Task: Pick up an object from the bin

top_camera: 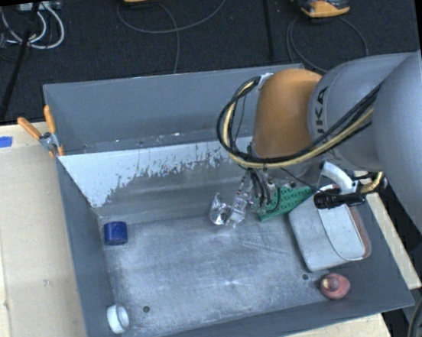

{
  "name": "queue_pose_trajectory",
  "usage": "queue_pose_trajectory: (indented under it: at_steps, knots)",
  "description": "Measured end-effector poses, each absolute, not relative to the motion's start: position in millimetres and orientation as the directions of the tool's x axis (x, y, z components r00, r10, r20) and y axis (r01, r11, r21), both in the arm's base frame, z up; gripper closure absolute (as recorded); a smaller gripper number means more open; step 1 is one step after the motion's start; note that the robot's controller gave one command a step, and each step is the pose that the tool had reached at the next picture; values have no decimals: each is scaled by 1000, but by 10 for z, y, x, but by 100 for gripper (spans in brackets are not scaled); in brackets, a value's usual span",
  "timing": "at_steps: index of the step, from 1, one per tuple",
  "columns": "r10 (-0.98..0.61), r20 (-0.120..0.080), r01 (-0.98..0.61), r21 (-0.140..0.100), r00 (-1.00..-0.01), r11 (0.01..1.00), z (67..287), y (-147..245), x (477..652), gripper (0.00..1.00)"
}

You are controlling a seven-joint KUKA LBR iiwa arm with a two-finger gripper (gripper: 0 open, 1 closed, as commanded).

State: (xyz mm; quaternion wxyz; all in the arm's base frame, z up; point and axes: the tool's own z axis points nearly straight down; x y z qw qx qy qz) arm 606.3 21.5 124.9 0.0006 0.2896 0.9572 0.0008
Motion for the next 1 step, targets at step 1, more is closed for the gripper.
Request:
queue_pose_trajectory:
  at_steps: [1]
  knots:
    - [551, -2, 551, 2, -835, 835, 1663, 216, 6071, 100]
